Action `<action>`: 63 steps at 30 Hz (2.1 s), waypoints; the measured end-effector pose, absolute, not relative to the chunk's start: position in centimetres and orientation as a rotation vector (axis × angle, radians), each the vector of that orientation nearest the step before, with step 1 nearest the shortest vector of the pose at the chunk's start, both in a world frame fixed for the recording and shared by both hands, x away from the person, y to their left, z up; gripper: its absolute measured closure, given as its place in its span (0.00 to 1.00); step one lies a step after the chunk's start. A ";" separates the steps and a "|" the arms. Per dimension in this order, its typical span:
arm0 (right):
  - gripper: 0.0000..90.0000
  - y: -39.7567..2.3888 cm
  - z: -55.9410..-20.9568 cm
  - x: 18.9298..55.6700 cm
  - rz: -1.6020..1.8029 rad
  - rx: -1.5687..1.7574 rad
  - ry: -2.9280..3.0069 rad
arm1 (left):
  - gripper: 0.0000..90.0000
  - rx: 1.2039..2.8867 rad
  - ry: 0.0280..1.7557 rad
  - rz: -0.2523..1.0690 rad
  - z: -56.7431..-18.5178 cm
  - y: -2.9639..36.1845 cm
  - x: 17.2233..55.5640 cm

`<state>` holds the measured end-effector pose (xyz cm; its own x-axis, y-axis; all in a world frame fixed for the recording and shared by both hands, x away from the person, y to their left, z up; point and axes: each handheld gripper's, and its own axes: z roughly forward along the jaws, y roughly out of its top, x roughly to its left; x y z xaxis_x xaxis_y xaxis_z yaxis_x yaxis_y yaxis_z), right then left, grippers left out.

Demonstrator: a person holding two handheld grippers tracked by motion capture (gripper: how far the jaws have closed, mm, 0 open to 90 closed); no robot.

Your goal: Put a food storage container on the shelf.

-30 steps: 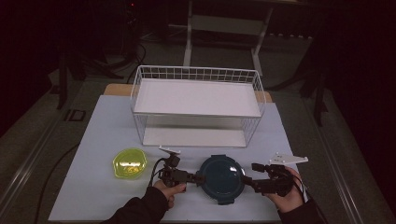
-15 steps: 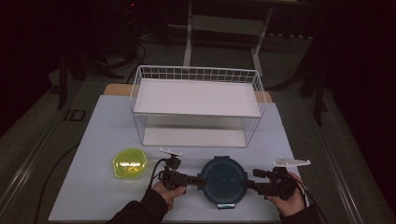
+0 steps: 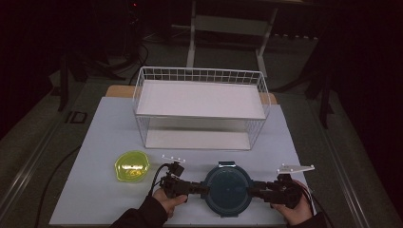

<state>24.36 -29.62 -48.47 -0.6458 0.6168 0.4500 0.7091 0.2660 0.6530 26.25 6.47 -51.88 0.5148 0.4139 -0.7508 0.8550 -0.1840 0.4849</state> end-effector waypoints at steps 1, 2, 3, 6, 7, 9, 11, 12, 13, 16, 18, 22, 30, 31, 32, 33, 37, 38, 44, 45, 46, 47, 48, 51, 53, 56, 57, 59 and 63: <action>0.58 -29.6 -48.6 24.4 -1.327 -1.259 -2.403 | 0.61 1.800 1.058 -0.574 -51.8 6.4 26.2; 0.59 -29.7 -48.7 24.5 -1.321 -1.254 -2.384 | 0.62 1.807 1.048 -0.571 -51.8 6.4 26.2; 0.59 -29.7 -48.7 24.5 -1.321 -1.254 -2.384 | 0.62 1.807 1.048 -0.571 -51.8 6.4 26.2; 0.59 -29.9 -48.8 24.7 -1.311 -1.254 -2.359 | 0.62 1.811 1.039 -0.568 -51.7 6.4 26.1; 0.59 -29.9 -48.8 24.7 -1.311 -1.254 -2.359 | 0.62 1.813 1.036 -0.566 -51.7 6.3 26.1; 0.59 -29.9 -48.8 24.8 -1.300 -1.253 -2.353 | 0.62 1.816 1.032 -0.565 -51.6 6.3 26.1; 0.59 -30.0 -48.9 25.0 -1.291 -1.250 -2.340 | 0.62 1.815 1.028 -0.568 -51.6 6.3 26.1; 0.58 -30.1 -49.0 25.1 -1.286 -1.242 -2.336 | 0.62 1.814 1.027 -0.571 -51.7 6.3 26.1; 0.58 -30.1 -49.1 25.2 -1.281 -1.237 -2.323 | 0.62 1.811 1.024 -0.573 -51.8 6.4 26.1; 0.59 -30.4 -49.5 25.7 -1.275 -1.218 -2.254 | 0.62 1.812 1.018 -0.579 -51.9 6.5 26.2; 0.59 -30.5 -49.8 25.9 -1.277 -1.205 -2.214 | 0.62 1.807 1.022 -0.589 -51.9 6.5 26.2; 0.60 -30.4 -49.8 26.0 -1.276 -1.221 -2.204 | 0.62 1.787 1.037 -0.601 -52.1 6.6 26.3; 0.63 -30.4 -49.3 25.1 -1.265 -1.266 -2.209 | 0.64 1.814 1.038 -0.559 -51.3 6.3 25.7; 0.63 -30.4 -49.3 25.1 -1.265 -1.266 -2.209 | 0.64 1.820 1.034 -0.556 -51.3 6.3 25.7; 0.63 -30.5 -49.3 25.0 -1.276 -1.263 -2.205 | 0.64 1.823 1.030 -0.562 -51.2 6.3 25.7; 0.63 -30.5 -49.3 25.0 -1.276 -1.263 -2.205 | 0.64 1.820 1.034 -0.565 -51.2 6.3 25.7; 0.63 -30.4 -49.2 25.0 -1.284 -1.273 -2.197 | 0.64 1.807 1.029 -0.577 -51.1 6.4 25.7; 0.63 -30.4 -49.1 25.0 -1.291 -1.271 -2.193 | 0.64 1.799 1.031 -0.576 -50.9 6.4 25.7; 0.63 -30.2 -47.6 25.0 -1.329 -1.265 -2.203 | 0.64 1.796 0.994 -0.537 -49.1 6.7 26.1; 0.63 -30.2 -47.3 25.0 -1.336 -1.262 -2.205 | 0.64 1.790 0.990 -0.529 -48.7 6.8 26.2; 0.63 -30.1 -46.7 25.1 -1.349 -1.250 -2.212 | 0.64 1.792 0.986 -0.522 -48.4 6.8 26.2; 0.63 -30.1 -46.7 25.1 -1.349 -1.250 -2.212 | 0.64 1.797 0.979 -0.515 -48.2 6.9 26.2; 0.63 -30.0 -46.5 25.2 -1.355 -1.249 -2.212 | 0.64 1.791 0.980 -0.512 -47.7 7.0 26.3; 0.63 -29.8 -45.6 25.3 -1.370 -1.234 -2.221 | 0.64 1.790 0.965 -0.481 -46.6 7.3 26.4; 0.63 -29.6 -45.0 25.5 -1.391 -1.223 -2.227 | 0.64 1.785 0.962 -0.465 -45.8 7.5 26.6; 0.63 -29.3 -44.1 25.7 -1.404 -1.212 -2.225 | 0.64 1.781 0.953 -0.439 -44.7 7.8 26.7; 0.63 -29.2 -43.9 25.8 -1.404 -1.207 -2.227 | 0.64 1.778 0.948 -0.427 -44.2 8.0 26.8; 0.63 -29.0 -43.3 26.0 -1.415 -1.197 -2.232 | 0.64 1.779 0.946 -0.416 -43.5 8.3 27.1; 0.63 -28.5 -42.2 26.5 -1.440 -1.185 -2.232 | 0.64 1.769 0.942 -0.387 -42.2 8.8 27.4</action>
<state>26.49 -28.46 -42.16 -0.6455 0.5022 0.5755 0.7314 0.1891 0.6553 27.36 8.81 -42.17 0.6384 0.4119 -0.6502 0.7501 -0.1436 0.6455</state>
